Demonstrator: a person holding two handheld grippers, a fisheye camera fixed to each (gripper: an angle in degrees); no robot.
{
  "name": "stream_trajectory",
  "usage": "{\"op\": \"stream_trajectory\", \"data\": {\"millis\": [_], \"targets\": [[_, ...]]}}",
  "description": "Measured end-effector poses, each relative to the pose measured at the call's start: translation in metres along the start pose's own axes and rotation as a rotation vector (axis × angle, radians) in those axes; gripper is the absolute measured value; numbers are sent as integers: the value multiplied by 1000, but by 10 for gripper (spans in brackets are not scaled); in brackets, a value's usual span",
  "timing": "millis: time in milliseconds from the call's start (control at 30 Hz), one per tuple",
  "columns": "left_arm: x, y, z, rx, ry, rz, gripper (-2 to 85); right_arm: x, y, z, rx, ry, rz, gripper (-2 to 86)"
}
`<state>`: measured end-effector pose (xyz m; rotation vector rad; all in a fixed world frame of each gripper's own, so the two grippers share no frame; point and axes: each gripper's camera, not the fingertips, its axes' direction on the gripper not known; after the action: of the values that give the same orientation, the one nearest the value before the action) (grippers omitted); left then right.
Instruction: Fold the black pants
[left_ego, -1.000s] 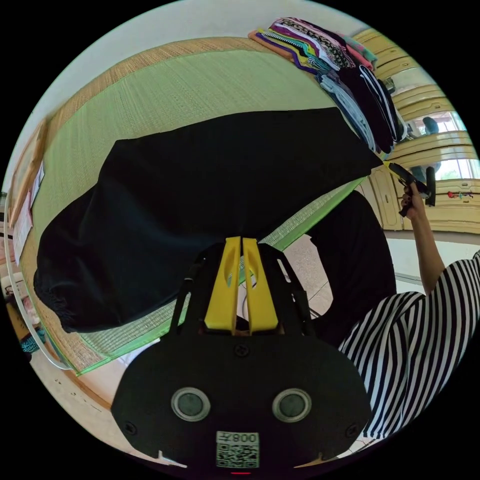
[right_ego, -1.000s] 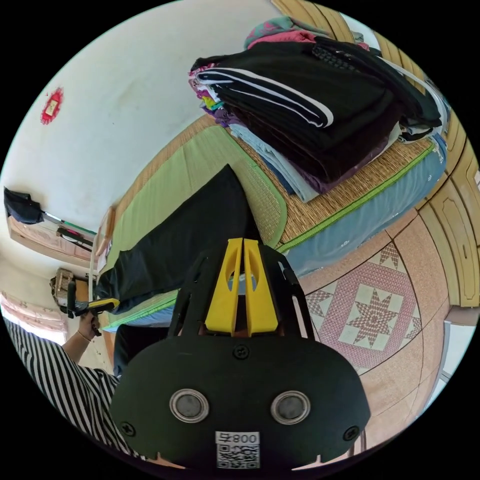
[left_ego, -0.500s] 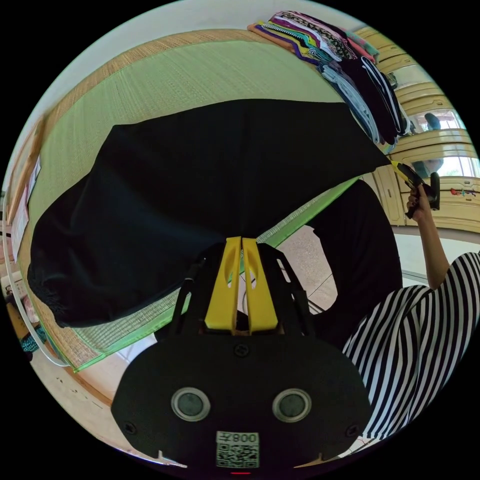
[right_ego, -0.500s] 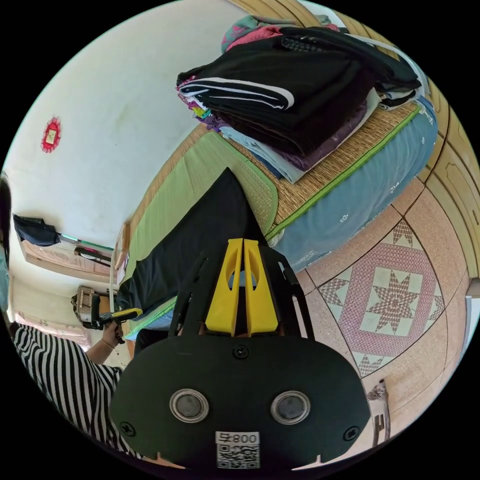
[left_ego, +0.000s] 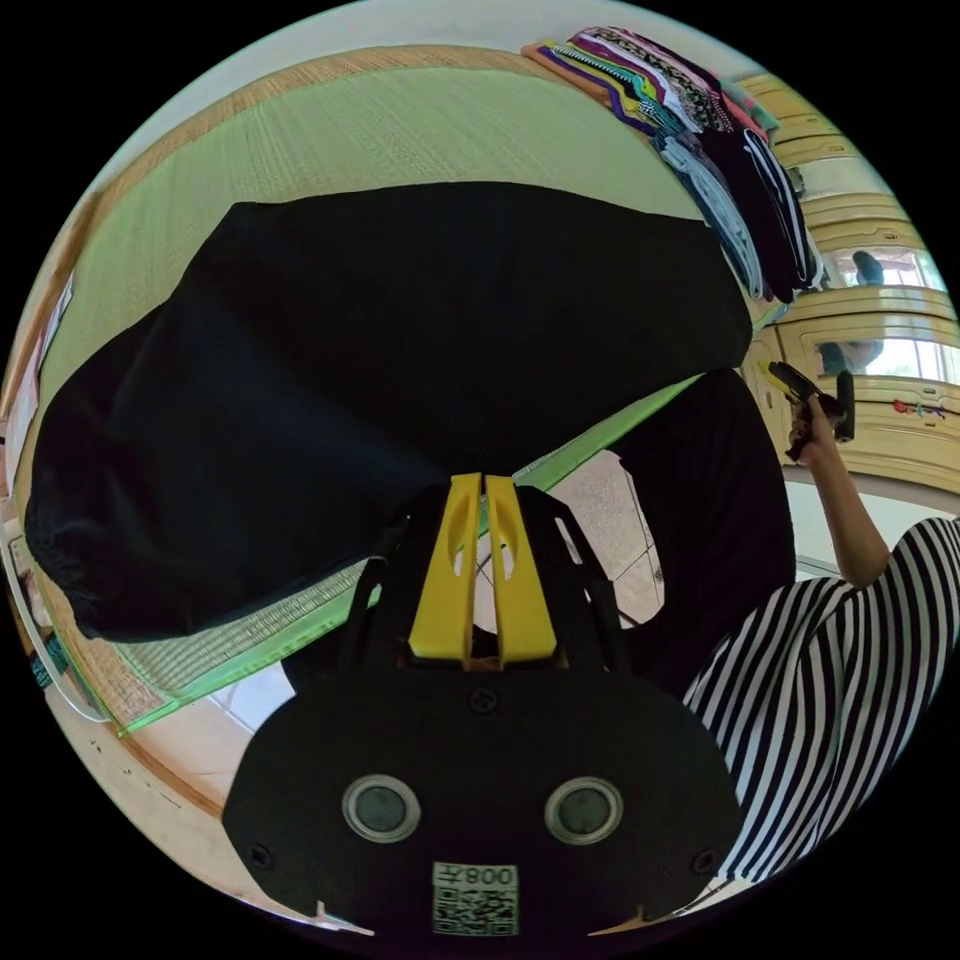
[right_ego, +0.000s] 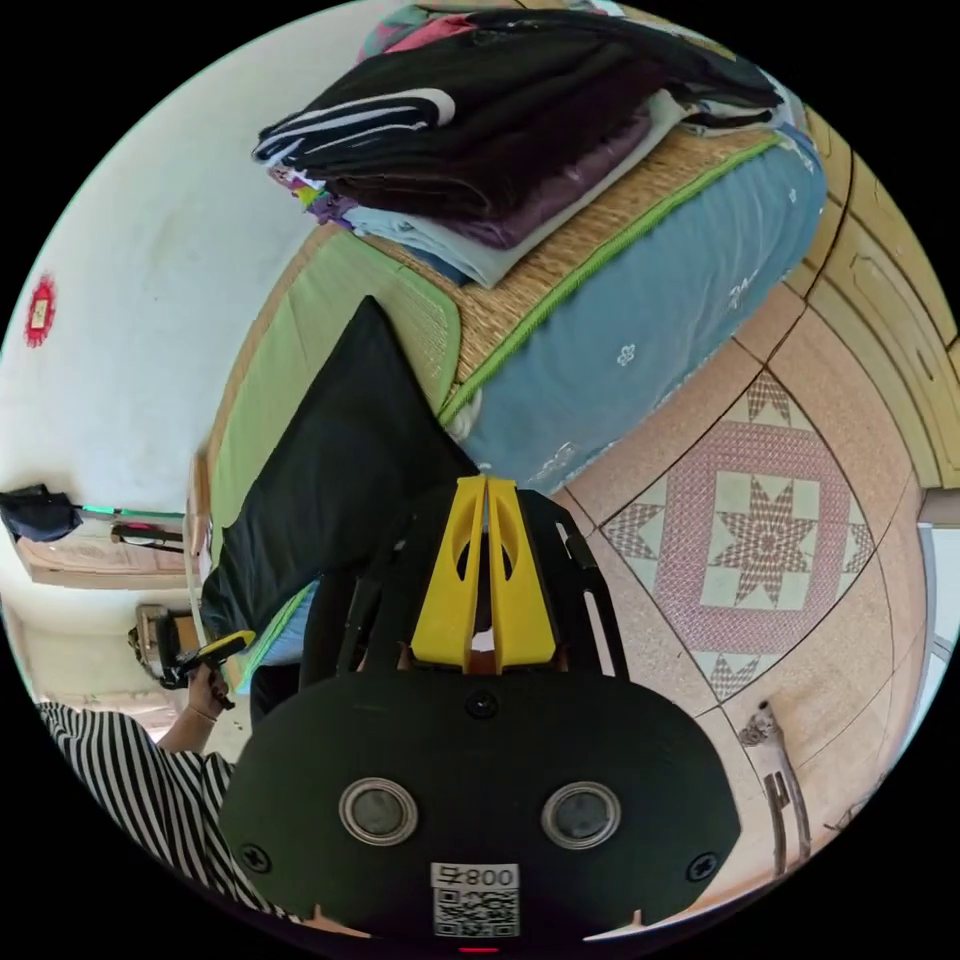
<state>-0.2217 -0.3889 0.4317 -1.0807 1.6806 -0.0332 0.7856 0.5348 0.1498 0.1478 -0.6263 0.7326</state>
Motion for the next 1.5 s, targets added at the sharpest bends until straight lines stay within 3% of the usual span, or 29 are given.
{"op": "stream_trajectory", "data": {"millis": [133, 333, 400, 567, 800, 1000, 1167, 1267, 1500], "targets": [[-5, 8, -17, 63, 25, -50, 1, -44, -14, -6, 56, 34, -126, 0], [-40, 0, -8, 54, 53, -267, 1, -112, -44, 48, -38, 118, -329, 0], [-40, 1, -5, 75, 67, -279, 0, -120, -51, 62, -50, 178, -351, 0], [-17, -11, -5, 51, -25, -211, 0, -130, -88, 75, -45, 112, -364, 0], [10, -35, -18, 131, 1, -178, 1, -138, -114, 83, -59, 72, -342, 0], [48, -102, -29, 235, 106, -21, 5, -148, -119, 73, -4, 29, -357, 0], [126, -208, -22, 257, 245, 297, 35, -157, -128, 80, -3, -44, -388, 0], [184, -270, -14, 255, 228, 471, 52, -155, -120, 81, 3, -77, -384, 0], [282, -380, 11, 191, 118, 633, 57, -151, -96, 88, -19, -141, -392, 0]]}}
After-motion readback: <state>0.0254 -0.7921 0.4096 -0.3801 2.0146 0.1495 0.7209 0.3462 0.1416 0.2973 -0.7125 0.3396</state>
